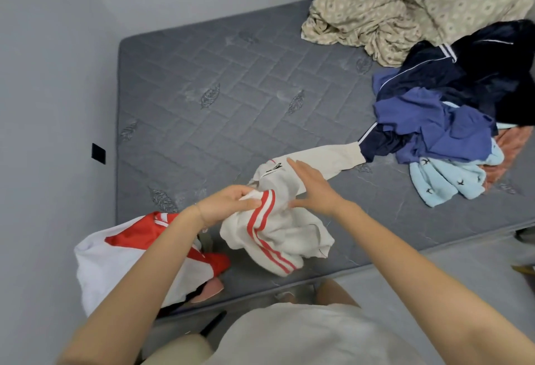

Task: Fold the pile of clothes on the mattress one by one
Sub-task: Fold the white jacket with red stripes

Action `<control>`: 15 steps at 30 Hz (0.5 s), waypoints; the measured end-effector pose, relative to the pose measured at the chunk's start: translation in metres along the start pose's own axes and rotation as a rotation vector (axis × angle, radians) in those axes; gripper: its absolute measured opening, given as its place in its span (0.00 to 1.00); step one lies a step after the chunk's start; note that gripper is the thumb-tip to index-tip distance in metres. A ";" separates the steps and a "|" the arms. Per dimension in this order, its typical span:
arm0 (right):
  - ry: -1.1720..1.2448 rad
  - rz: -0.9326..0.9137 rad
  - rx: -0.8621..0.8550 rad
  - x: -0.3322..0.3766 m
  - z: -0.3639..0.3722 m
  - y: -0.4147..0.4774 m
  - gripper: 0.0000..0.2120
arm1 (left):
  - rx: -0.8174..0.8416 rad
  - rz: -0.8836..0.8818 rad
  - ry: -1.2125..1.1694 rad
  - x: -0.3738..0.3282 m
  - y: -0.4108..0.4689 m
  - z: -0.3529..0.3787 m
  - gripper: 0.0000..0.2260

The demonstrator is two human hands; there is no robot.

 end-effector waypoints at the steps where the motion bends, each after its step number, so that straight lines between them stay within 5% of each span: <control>1: -0.090 -0.031 0.066 0.005 0.011 0.004 0.52 | 0.024 0.003 0.047 0.003 -0.004 0.001 0.11; 4: -0.308 -0.119 0.254 0.028 0.051 0.008 0.43 | 0.049 0.010 0.139 0.013 -0.011 0.000 0.07; 8: -0.222 -0.168 0.325 0.055 0.079 0.007 0.07 | 0.081 -0.013 0.200 0.022 -0.021 -0.004 0.08; 15: -0.189 -0.122 0.142 0.039 0.050 0.006 0.21 | 0.069 -0.274 0.221 0.051 -0.024 -0.023 0.17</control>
Point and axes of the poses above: each hand's wrist, its own y-axis towards the middle knuckle, its own z-axis out of the palm, x = y × z, the point moved 9 cm from there along y, towards the middle knuckle, and after that the axes turned 8 degrees about -x, right-handed, at the moved point
